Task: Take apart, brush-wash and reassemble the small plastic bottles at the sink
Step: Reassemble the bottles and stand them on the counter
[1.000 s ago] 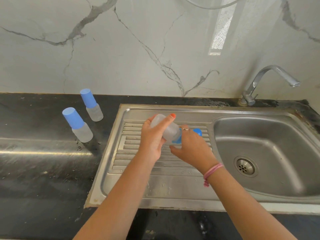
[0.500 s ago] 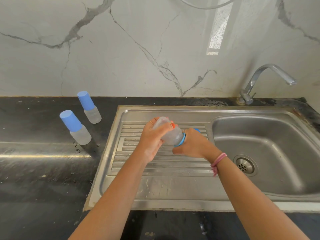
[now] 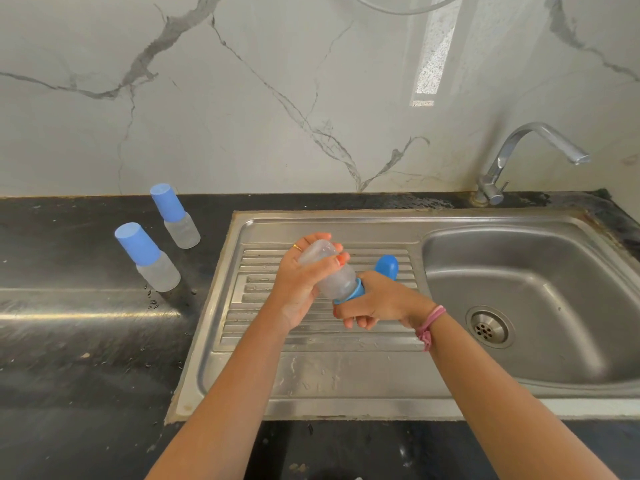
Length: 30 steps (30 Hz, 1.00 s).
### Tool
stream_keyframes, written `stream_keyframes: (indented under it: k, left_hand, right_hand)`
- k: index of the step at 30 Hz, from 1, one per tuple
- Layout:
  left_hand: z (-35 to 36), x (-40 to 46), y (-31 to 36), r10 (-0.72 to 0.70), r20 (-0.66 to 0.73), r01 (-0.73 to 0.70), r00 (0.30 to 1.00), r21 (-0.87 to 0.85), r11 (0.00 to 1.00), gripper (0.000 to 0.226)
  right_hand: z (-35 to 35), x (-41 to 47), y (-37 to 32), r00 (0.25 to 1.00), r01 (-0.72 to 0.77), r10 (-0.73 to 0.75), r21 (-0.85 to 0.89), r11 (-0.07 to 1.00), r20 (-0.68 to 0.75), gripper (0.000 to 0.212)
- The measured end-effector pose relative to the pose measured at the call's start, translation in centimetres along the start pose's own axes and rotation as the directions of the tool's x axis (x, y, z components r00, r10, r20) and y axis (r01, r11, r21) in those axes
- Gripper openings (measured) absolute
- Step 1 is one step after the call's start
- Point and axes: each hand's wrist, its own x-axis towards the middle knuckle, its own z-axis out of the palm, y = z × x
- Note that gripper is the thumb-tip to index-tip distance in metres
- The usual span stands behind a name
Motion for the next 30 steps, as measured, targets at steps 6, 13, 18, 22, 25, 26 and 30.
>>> stream_keyframes:
  k: [6,13,18,22,25,26,30]
  left_hand:
    - [0.8,0.1,0.4,0.114,-0.075,-0.109,0.991,0.071,0.992,0.044]
    - [3.4,0.1,-0.3,0.155,-0.373,-0.149,0.915,0.047,0.988,0.037]
    - [2.8,0.1,0.1,0.053,-0.296,-0.062,0.954,-0.022,0.998,0.042]
    - [1.4,-0.1,0.5,0.022,-0.071,-0.027,0.997,-0.061,0.998,0.045]
    - [0.4,-0.1,0.2,0.017,0.064,-0.011,0.998,-0.102,0.995,0.051]
    - [0.1,-0.1,0.0,0.013,0.107,-0.001,0.994,-0.113,0.994,0.05]
    - [-0.9,-0.2,-0.9,-0.021,0.18,0.059,0.983,-0.205,0.977,0.048]
  right_hand:
    - [0.8,0.0,-0.3,0.977,0.045,-0.049,-0.025,0.999,-0.207,0.008]
    - [1.8,0.3,0.3,0.793,-0.035,-0.181,-0.34,0.94,-0.582,0.023]
    - [1.0,0.0,0.0,0.889,-0.005,-0.136,-0.305,0.952,-0.438,0.021]
    - [0.5,-0.6,-0.2,0.971,0.05,-0.066,-0.076,0.996,-0.23,0.011]
    - [0.4,-0.7,0.0,0.993,0.05,-0.047,0.027,0.998,-0.107,0.019]
    - [0.4,-0.8,0.0,0.997,0.044,-0.041,0.057,0.997,-0.059,0.023]
    - [0.4,-1.0,-0.1,0.992,0.011,-0.018,0.057,0.998,0.128,0.025]
